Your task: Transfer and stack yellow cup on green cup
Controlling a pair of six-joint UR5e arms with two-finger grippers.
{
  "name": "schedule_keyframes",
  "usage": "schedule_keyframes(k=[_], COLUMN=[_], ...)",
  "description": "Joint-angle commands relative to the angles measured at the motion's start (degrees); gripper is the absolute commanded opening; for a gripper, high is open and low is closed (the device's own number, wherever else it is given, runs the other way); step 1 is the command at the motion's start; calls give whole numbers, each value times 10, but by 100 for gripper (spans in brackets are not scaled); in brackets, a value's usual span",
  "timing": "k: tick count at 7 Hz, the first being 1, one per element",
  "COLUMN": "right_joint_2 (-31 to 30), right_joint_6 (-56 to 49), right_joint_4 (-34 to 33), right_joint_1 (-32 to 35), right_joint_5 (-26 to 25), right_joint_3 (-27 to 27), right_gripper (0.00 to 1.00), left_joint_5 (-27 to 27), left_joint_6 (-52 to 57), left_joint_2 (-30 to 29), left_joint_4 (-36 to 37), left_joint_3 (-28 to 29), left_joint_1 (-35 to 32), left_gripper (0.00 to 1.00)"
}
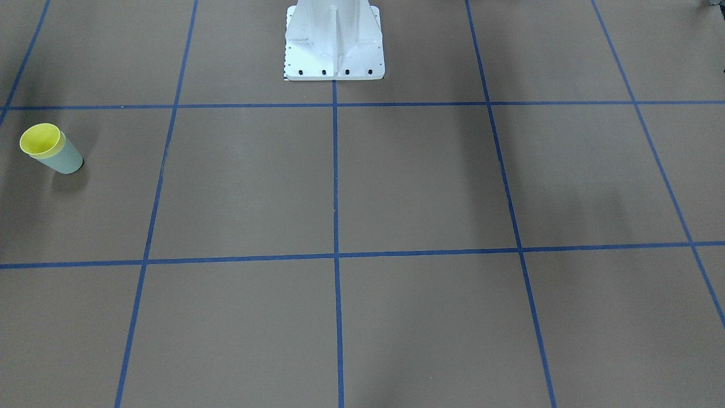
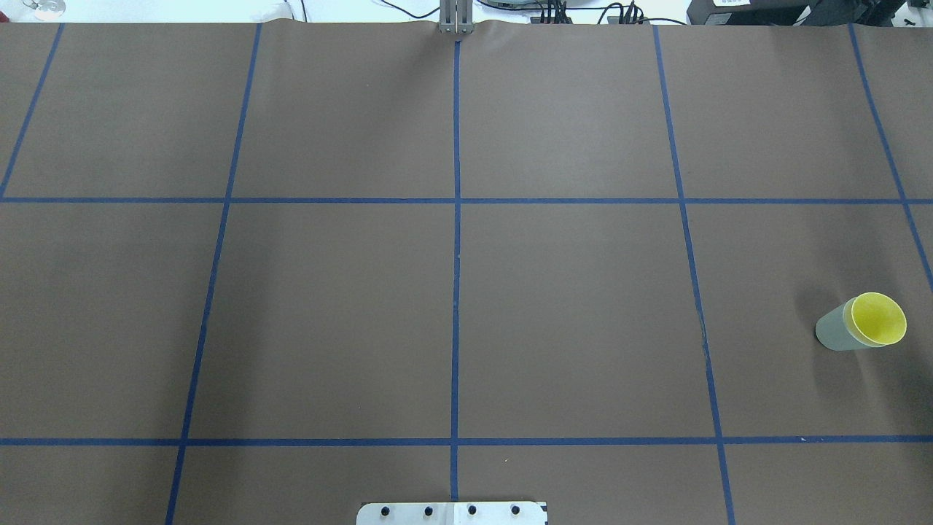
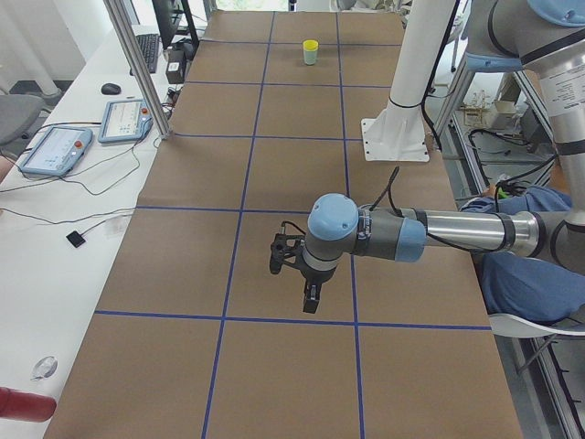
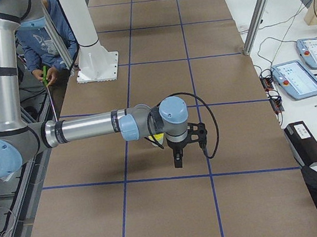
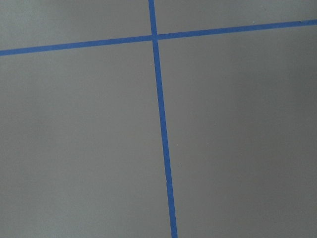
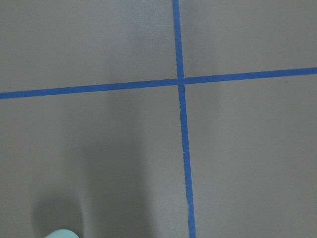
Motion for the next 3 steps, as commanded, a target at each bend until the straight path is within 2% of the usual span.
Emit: schedule_keyframes(k=[1,3], right_joint_2=[1,2], right_joint_6=[1,-2], right_joint_4=[0,0], right_joint_1=[0,0], right_joint_5=[-1,-2], right_joint_3=[-5,-9], right_gripper=[100,100], left_joint_5=[0,2], left_joint_6=[1,2], left_joint_2=[-10,-11], left_joint_4=[0,0], left_joint_3=[0,0], left_joint_1=[-1,-1], left_gripper=[100,100])
